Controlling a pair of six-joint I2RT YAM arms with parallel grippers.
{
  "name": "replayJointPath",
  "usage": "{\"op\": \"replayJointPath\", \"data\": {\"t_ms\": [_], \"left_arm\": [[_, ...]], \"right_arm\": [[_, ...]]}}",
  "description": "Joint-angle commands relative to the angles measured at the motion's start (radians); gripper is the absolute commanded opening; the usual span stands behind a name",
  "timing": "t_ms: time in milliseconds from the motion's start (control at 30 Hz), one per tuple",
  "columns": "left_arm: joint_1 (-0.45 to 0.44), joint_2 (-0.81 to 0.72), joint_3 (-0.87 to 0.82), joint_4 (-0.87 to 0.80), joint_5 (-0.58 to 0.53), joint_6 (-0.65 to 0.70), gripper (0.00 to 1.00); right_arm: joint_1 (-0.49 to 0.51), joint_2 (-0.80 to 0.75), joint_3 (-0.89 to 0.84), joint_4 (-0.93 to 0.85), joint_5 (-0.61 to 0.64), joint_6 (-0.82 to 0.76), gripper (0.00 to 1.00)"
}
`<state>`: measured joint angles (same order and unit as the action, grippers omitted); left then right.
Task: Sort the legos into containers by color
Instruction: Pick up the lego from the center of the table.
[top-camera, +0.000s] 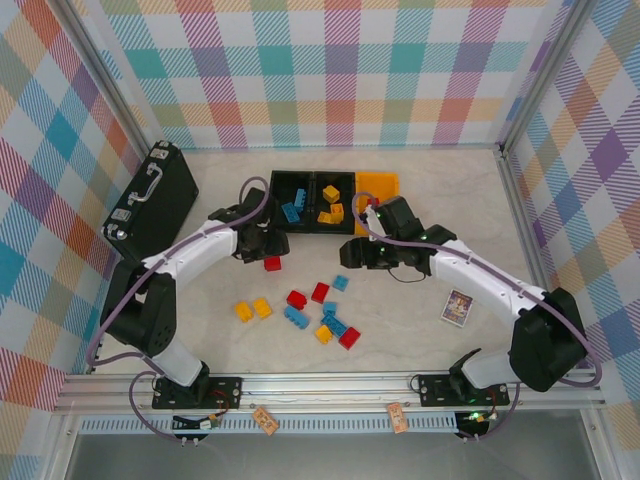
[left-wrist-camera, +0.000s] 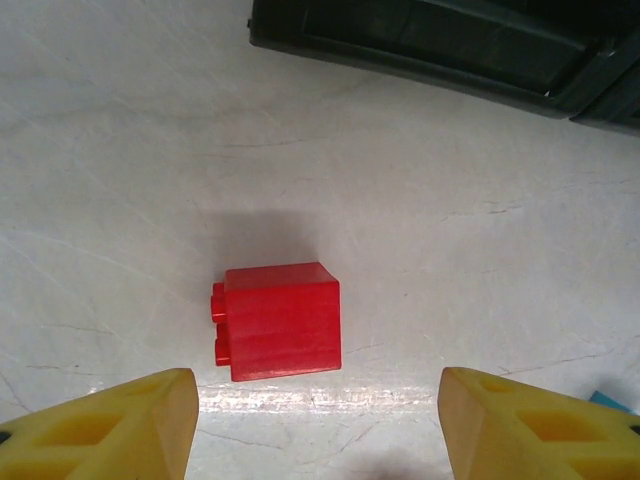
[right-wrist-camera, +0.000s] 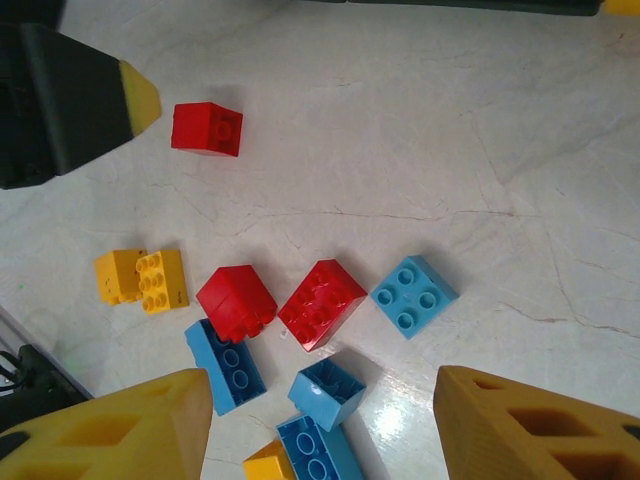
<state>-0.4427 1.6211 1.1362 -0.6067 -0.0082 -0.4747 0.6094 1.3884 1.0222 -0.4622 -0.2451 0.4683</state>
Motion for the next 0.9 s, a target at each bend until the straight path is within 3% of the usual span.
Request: {"op": "replayJointPath", "data": {"t_ms": [0, 567, 700, 867], "left_arm": [[-0.018, 0.042, -0.016, 0.003, -0.049, -0.022, 0.65], [-0.025, 0.166, -0.017, 0.055, -0.109, -0.019, 0.62], [-0.027, 0.191, 0.001, 0.049, -0.114, -0.017, 0.53], [-0.036, 0.185, 0.02, 0.021, -0.121, 0.002, 0.3]], "right_arm": [[0.008, 0.026, -0.023, 0.041, -0.057, 0.017, 0.62], [0.058, 0.083, -0.043, 0.113, -0.068, 0.054, 0.63], [0.058, 0.086, -0.048, 0.116, -0.065, 0.058, 0.63], [0.058, 0.08, -0.05, 0.114, -0.054, 0.054, 0.62]]}}
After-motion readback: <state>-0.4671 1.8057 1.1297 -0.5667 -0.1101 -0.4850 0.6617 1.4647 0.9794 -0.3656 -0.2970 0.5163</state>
